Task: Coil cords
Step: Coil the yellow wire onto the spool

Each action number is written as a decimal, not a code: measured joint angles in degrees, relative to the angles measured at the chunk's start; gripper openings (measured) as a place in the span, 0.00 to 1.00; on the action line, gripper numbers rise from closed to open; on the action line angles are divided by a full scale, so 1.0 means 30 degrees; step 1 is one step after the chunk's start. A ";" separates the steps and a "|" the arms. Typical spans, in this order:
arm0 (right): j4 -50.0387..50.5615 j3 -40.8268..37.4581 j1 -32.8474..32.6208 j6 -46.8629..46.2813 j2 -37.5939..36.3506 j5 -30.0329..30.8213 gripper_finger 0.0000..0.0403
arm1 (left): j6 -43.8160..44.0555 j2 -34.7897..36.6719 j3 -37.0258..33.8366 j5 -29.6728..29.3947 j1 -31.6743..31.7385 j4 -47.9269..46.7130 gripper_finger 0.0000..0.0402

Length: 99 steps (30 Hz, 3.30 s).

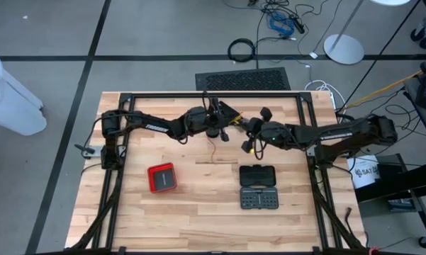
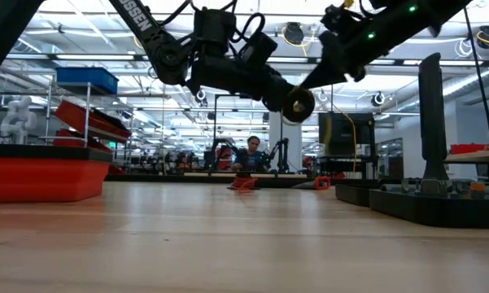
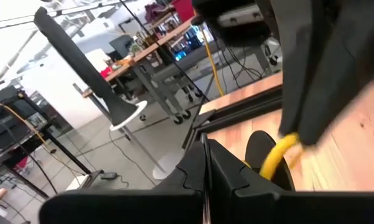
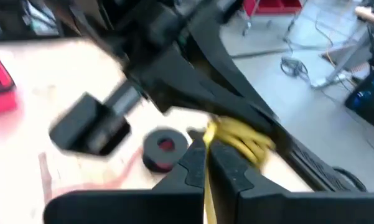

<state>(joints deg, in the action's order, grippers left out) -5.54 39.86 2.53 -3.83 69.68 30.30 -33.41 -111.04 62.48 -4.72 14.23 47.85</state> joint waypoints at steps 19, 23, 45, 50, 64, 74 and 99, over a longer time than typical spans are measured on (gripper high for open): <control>0.6120 0.0013 0.0754 0.0373 -0.2018 0.0365 0.00 | 0.2368 0.0138 0.0211 0.1706 -0.0543 0.0657 0.02; 0.5463 -0.1323 0.0747 -0.0709 -0.2008 -0.0179 0.02 | 0.2368 0.0138 0.0215 0.1530 -0.0499 0.0960 0.02; -1.7799 -0.5505 0.2307 -0.0776 0.9410 0.0041 0.23 | 0.3548 0.0138 0.0226 0.1459 -0.0576 0.2055 0.02; -1.7942 -0.5217 0.2137 0.0025 1.0138 0.2004 0.20 | 0.3548 0.0138 0.0226 0.1444 -0.0717 0.2048 0.02; -1.7046 -0.5900 0.0391 0.1213 0.8749 0.2586 0.19 | 0.3555 0.0138 0.0226 0.1459 -0.0754 0.2019 0.02; -1.5801 -0.7539 -0.2316 0.2226 0.4831 0.5536 0.19 | 0.3566 0.0138 0.0230 0.1466 -0.0754 0.1895 0.02; -1.2383 -0.7679 -0.1374 0.0456 0.3595 0.4766 0.19 | 0.3606 0.0138 0.0233 0.1481 -0.1431 0.2475 0.02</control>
<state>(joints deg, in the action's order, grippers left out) -42.69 16.82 -1.59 -2.46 80.47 44.60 -22.59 -110.63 63.18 -0.27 9.93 55.28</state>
